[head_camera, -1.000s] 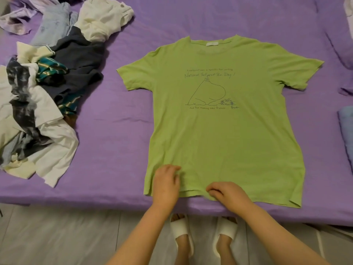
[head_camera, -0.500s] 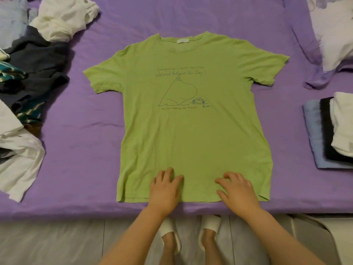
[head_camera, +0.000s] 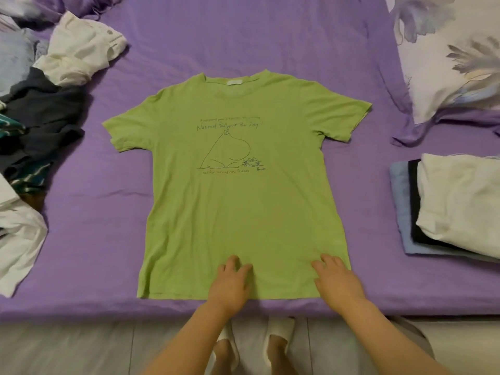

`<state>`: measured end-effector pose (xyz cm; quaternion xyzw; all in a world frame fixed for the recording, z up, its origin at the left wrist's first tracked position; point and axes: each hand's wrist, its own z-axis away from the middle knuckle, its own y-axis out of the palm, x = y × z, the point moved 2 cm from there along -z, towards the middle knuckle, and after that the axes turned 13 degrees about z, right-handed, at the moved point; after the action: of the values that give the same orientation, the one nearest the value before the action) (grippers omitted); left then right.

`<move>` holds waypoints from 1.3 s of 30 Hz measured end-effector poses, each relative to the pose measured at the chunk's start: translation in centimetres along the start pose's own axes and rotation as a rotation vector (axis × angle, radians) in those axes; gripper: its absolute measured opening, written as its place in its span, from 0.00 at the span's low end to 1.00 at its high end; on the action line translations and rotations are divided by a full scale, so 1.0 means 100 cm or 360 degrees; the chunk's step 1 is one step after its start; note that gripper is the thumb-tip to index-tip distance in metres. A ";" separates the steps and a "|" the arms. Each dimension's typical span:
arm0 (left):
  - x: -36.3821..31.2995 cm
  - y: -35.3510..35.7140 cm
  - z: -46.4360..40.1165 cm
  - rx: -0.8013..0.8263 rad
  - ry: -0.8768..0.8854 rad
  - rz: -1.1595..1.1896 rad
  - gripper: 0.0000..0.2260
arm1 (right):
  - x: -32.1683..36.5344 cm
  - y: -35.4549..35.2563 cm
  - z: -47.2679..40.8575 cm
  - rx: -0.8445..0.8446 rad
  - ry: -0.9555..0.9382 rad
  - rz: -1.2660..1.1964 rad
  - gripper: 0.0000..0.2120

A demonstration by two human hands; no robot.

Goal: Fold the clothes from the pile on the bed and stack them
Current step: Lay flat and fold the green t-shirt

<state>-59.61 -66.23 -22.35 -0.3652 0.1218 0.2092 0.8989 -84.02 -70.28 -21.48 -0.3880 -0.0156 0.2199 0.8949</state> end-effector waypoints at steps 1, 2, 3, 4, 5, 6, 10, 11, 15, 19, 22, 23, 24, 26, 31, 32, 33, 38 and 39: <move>-0.004 0.001 -0.003 0.0009 -0.0036 0.0059 0.21 | -0.006 0.002 0.001 0.0011 0.0043 0.0031 0.18; -0.008 0.001 -0.005 0.0022 -0.0070 0.0128 0.20 | -0.011 0.004 0.003 0.0058 0.0087 0.0041 0.17; -0.013 0.000 -0.007 0.0053 -0.0099 0.0193 0.19 | -0.016 0.004 0.004 0.0124 0.0125 0.0035 0.16; -0.017 -0.001 -0.008 0.0099 -0.0125 0.0249 0.19 | -0.020 0.002 0.004 0.0188 0.0145 0.0035 0.16; -0.020 -0.003 -0.009 0.0140 -0.0141 0.0291 0.18 | -0.022 -0.001 0.003 0.0228 0.0147 0.0036 0.16; -0.023 -0.006 -0.010 0.0164 -0.0149 0.0325 0.18 | -0.022 -0.006 0.002 0.0224 0.0134 0.0032 0.16; -0.027 -0.024 -0.012 0.0111 -0.0162 0.0473 0.16 | -0.003 -0.039 -0.010 -0.0058 -0.0024 -0.0023 0.14; -0.026 -0.029 -0.013 0.0080 -0.0167 0.0504 0.16 | 0.005 -0.049 -0.014 -0.0119 -0.0043 -0.0054 0.14; -0.016 -0.053 -0.019 -0.0014 -0.0170 0.0617 0.15 | 0.036 -0.088 -0.036 -0.0195 -0.0061 -0.0239 0.15; 0.010 -0.080 -0.025 -0.0061 -0.0176 0.0715 0.14 | 0.073 -0.119 -0.059 -0.0194 -0.0097 -0.0252 0.16; 0.042 -0.110 -0.032 -0.0096 -0.0189 0.0765 0.14 | 0.104 -0.142 -0.078 -0.0194 -0.0110 -0.0224 0.16; 0.055 -0.122 -0.034 -0.0112 -0.0192 0.0773 0.13 | 0.115 -0.152 -0.084 -0.0199 -0.0121 -0.0217 0.16; 0.068 -0.134 -0.036 -0.0123 -0.0203 0.0787 0.13 | 0.126 -0.163 -0.091 -0.0199 -0.0132 -0.0207 0.16; 0.097 -0.162 -0.041 -0.0139 -0.0221 0.0813 0.13 | 0.150 -0.186 -0.108 -0.0204 -0.0157 -0.0176 0.16; 0.169 -0.232 -0.067 -0.0219 -0.0226 0.0803 0.12 | 0.204 -0.247 -0.155 -0.0259 -0.0229 -0.0116 0.15; 0.183 -0.245 -0.075 -0.0251 -0.0241 0.0806 0.12 | 0.214 -0.259 -0.167 -0.0258 -0.0241 -0.0120 0.16; 0.196 -0.258 -0.084 -0.0292 -0.0251 0.0818 0.12 | 0.223 -0.269 -0.178 -0.0255 -0.0257 -0.0130 0.16; 0.244 -0.315 -0.134 -0.0602 -0.0321 0.1016 0.16 | 0.250 -0.301 -0.230 -0.0305 -0.0358 -0.0184 0.18; 0.251 -0.325 -0.144 -0.0714 -0.0362 0.1104 0.16 | 0.254 -0.307 -0.241 -0.0324 -0.0365 -0.0193 0.19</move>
<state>-23.29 -90.16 -22.14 -0.4637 0.0889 0.5593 0.6813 -44.60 -95.04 -20.38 -0.4474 -0.1631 0.2055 0.8550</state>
